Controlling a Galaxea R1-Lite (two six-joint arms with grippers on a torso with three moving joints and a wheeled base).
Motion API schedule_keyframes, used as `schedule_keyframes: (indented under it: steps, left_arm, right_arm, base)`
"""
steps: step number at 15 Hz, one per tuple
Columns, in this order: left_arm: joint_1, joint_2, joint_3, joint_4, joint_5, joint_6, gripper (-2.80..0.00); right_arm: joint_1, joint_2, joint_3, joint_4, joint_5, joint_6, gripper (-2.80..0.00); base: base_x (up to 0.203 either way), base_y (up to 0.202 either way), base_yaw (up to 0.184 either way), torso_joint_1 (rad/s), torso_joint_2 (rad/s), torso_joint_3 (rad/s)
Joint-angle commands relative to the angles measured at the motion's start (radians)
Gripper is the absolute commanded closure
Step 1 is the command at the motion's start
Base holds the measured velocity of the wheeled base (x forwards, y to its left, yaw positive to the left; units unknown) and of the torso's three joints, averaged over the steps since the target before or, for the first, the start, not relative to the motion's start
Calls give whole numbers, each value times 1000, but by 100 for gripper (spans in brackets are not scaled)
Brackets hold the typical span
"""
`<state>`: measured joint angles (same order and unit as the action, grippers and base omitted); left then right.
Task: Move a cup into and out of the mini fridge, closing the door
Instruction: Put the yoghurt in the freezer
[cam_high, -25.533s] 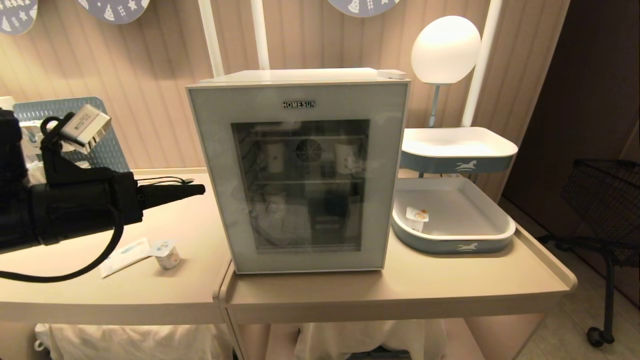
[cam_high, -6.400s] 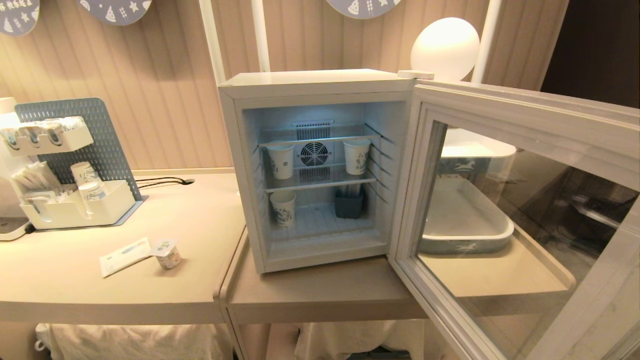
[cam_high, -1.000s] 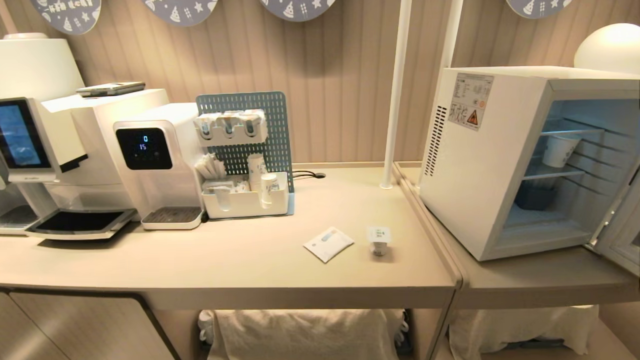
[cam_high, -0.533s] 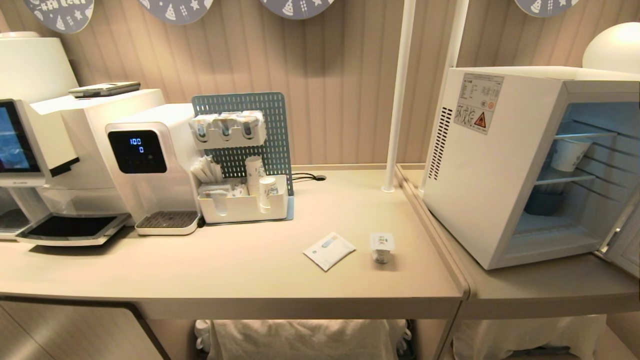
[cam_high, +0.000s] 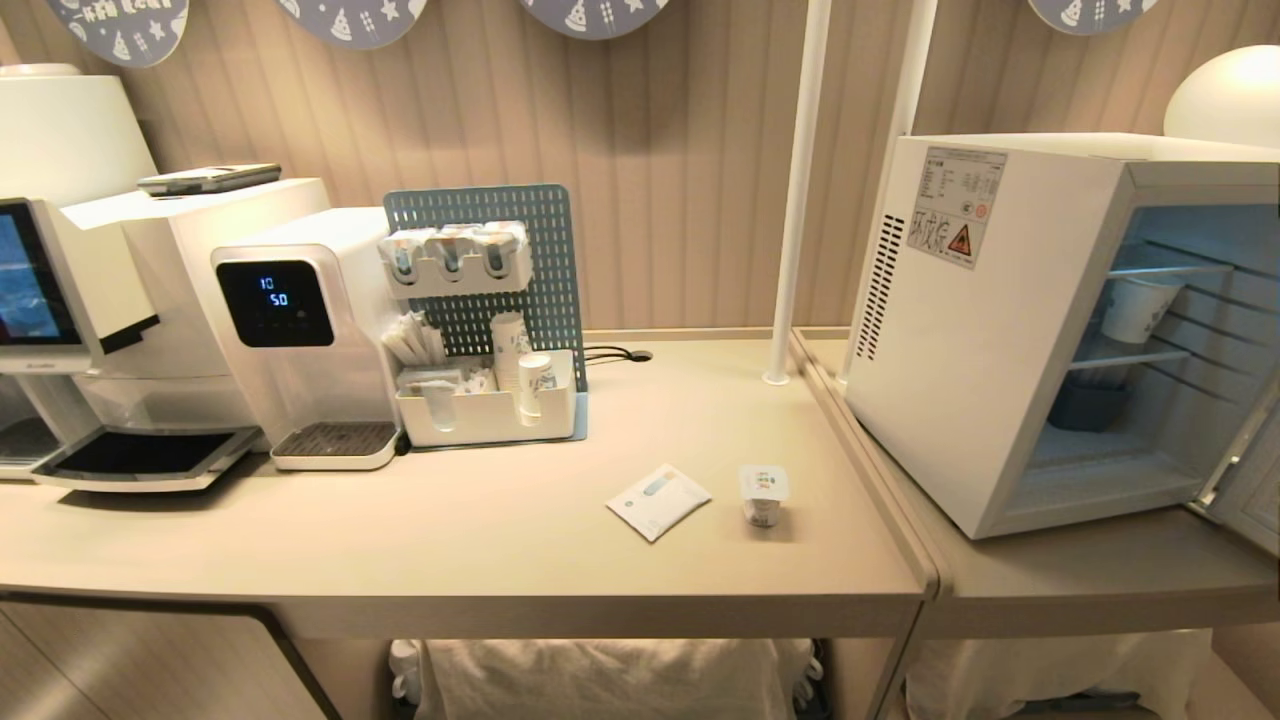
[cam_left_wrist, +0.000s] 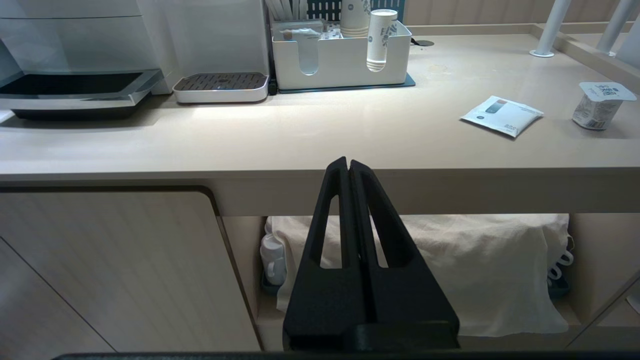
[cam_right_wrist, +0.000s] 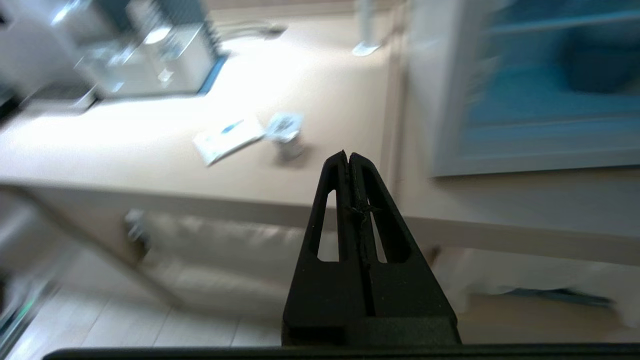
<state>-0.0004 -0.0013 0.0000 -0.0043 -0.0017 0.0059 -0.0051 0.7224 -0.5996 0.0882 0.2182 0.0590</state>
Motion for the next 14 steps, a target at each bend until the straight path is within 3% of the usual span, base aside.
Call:
schedule_keyframes:
  steps: [1, 5, 7, 11, 14]
  left_arm:
    - [-1, 1, 1, 0, 0, 0, 0]
    - [-1, 1, 2, 0, 0, -1, 0]
    - [0, 1, 0, 0, 0, -1, 0]
    - [-1, 1, 2, 0, 0, -4, 0]
    - [-1, 1, 0, 0, 0, -4, 0]
  right_arm:
    - [-4, 323, -5, -67, 159, -16, 0]
    - [-16, 704, 124, -416, 426, -219, 0]
    - [-18, 829, 208, -607, 495, -321, 0]
    - [-19, 1126, 309, -967, 520, -363, 0]
    - [-17, 1484, 324, -1317, 446, -363, 0]
  base:
    - [0, 0, 0, 0, 0, 0]
    - [0, 0, 0, 0, 0, 0]
    - [0, 0, 0, 0, 0, 0]
    - [0, 0, 0, 0, 0, 0]
    - [0, 0, 0, 0, 0, 0]
